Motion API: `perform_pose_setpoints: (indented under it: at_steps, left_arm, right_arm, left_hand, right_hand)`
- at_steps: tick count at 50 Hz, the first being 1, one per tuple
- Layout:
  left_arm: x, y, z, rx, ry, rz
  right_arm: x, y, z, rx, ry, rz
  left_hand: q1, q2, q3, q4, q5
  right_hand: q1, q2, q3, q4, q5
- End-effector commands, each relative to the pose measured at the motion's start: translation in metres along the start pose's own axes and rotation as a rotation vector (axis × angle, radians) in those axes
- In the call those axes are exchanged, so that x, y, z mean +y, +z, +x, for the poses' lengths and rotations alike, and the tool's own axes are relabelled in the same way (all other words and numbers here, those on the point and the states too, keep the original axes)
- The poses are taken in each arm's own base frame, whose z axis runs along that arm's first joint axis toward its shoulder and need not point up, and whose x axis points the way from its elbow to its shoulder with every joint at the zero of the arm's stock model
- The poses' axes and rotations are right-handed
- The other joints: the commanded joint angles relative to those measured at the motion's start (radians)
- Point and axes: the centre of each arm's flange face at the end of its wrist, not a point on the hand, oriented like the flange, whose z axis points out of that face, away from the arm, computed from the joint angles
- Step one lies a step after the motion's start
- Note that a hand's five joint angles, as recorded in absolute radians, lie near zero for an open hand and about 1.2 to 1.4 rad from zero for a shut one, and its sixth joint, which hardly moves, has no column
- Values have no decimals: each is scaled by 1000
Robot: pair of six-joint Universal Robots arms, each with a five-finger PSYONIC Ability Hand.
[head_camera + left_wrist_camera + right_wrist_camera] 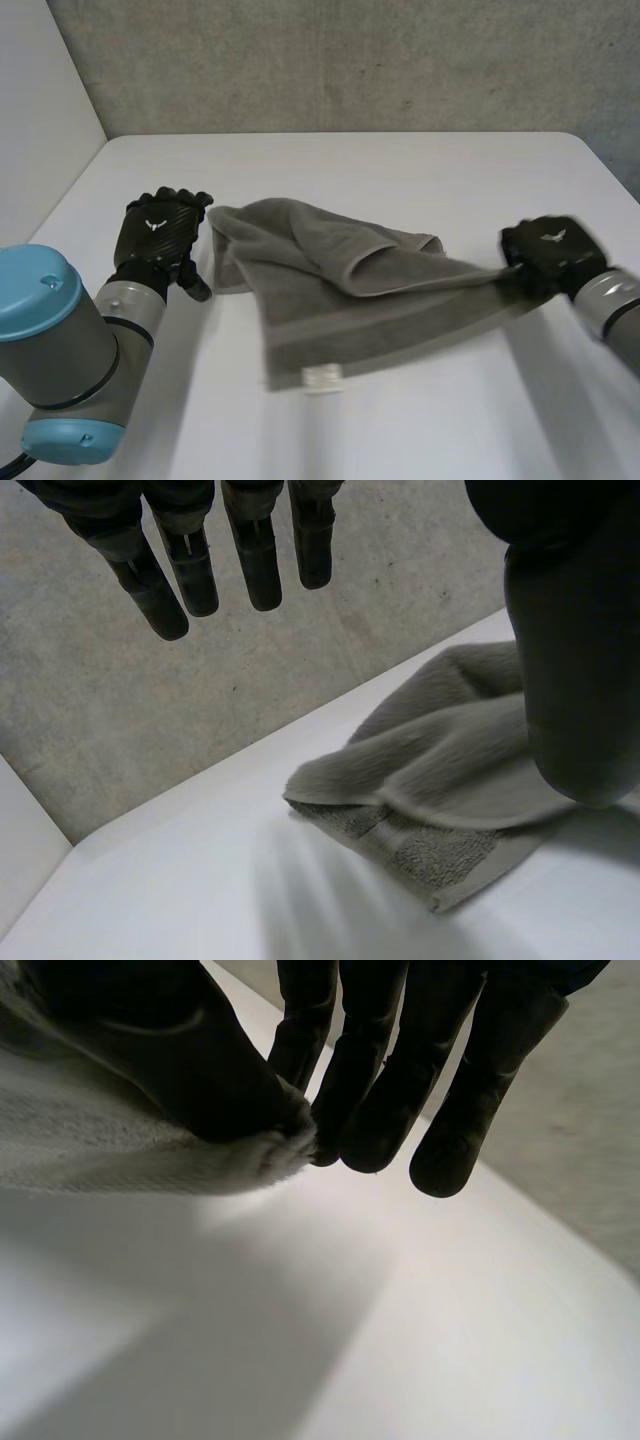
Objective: Fold the towel.
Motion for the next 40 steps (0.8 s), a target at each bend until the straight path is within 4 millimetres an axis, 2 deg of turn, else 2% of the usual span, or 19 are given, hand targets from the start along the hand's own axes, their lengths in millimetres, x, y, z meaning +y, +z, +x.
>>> perform_pose_setpoints:
  at_steps: [1,7,8,9,10,11,12,16,17,18,20,26,28,29,30,31,34,39,40]
  left_arm:
    - [2,-2,2,6,3,-5]
    - [3,-4,5,16,5,-1]
    - [3,-4,5,16,5,-1]
    - [3,-4,5,16,7,2]
    - [3,-4,5,16,7,9]
    - [3,-4,5,16,7,10]
    - [4,-5,6,18,9,13]
    - [5,-4,7,16,12,25]
    - [5,-4,7,15,13,33]
    - [4,-3,7,13,13,42]
    - [3,-2,7,12,14,46]
    - [-7,11,4,2,10,75]
    - [-7,17,4,-1,10,75]
    - [-7,17,4,-1,10,75]
    - [-5,22,4,-1,11,65]
    - [-3,28,4,1,13,49]
    - [-3,39,6,7,13,16]
    - [-4,53,7,14,15,-25]
    - [-4,53,7,14,15,-25]
  right_arm:
    - [-13,21,71,176,-147,15]
    - [-3,50,81,168,-153,-21]
    - [0,57,86,172,-148,-37]
    - [4,64,90,184,-136,-60]
    - [4,64,90,184,-136,-60]
    - [8,70,96,216,-126,-90]
    - [11,73,102,268,-122,-122]
    - [11,73,96,330,-114,-162]
    - [4,70,78,308,-122,-151]
    - [3,70,78,308,-122,-150]
    - [-16,53,47,237,-130,-102]
    - [-37,15,24,171,-96,-24]
    - [-52,-11,-2,74,-71,48]
    - [-52,-11,-2,74,-71,48]
    - [-54,-24,-15,16,-56,68]
    - [-52,-34,-28,-41,-44,76]
    - [-45,-42,-41,-99,-31,62]
    - [-18,-66,-89,-292,-22,-4]
    - [-18,-66,-89,-292,-22,-5]
  left_hand:
    - [-79,-78,-68,-90,-217]
    - [-79,-78,-68,-90,-217]
    - [-79,-78,-68,-90,-217]
    - [-79,-78,-68,-90,-217]
    - [-79,-78,-68,-90,-217]
    - [-79,-78,-68,-90,-217]
    - [-76,-75,-65,-87,-215]
    - [-73,-72,-62,-84,-212]
    - [-73,-72,-62,-84,-212]
    - [-73,-72,-62,-84,-212]
    - [-73,-72,-62,-84,-212]
    - [-65,-64,-54,-76,-203]
    - [-62,-61,-51,-73,-200]
    - [-62,-61,-51,-73,-200]
    - [-62,-61,-51,-73,-200]
    - [-59,-58,-48,-70,-197]
    - [-62,-61,-51,-73,-200]
    - [-62,-61,-51,-73,-200]
    - [-62,-61,-51,-73,-200]
  right_hand:
    - [67,87,67,62,51]
    - [67,87,67,62,51]
    - [-24,-5,-25,-30,-41]
    - [-493,-474,-494,-498,-510]
    - [-498,-479,-499,-503,-514]
    - [-879,-859,-880,-884,-895]
    - [-1040,-1020,-1040,-1045,-1056]
    - [-1154,-1135,-1155,-1159,-1170]
    - [-1154,-1135,-1155,-1159,-1170]
    - [-1154,-1135,-1155,-1159,-1170]
    - [-1154,-1135,-1155,-1159,-1170]
    - [-1153,-1133,-1153,-1158,-1169]
    - [-1080,-1060,-1080,-1085,-1096]
    - [-1079,-1060,-1080,-1084,-1096]
    - [-1059,-1040,-1060,-1064,-1075]
    - [-1007,-987,-1007,-1012,-1023]
    - [-982,-963,-983,-988,-999]
    - [-982,-963,-983,-988,-999]
    - [-982,-963,-983,-988,-999]
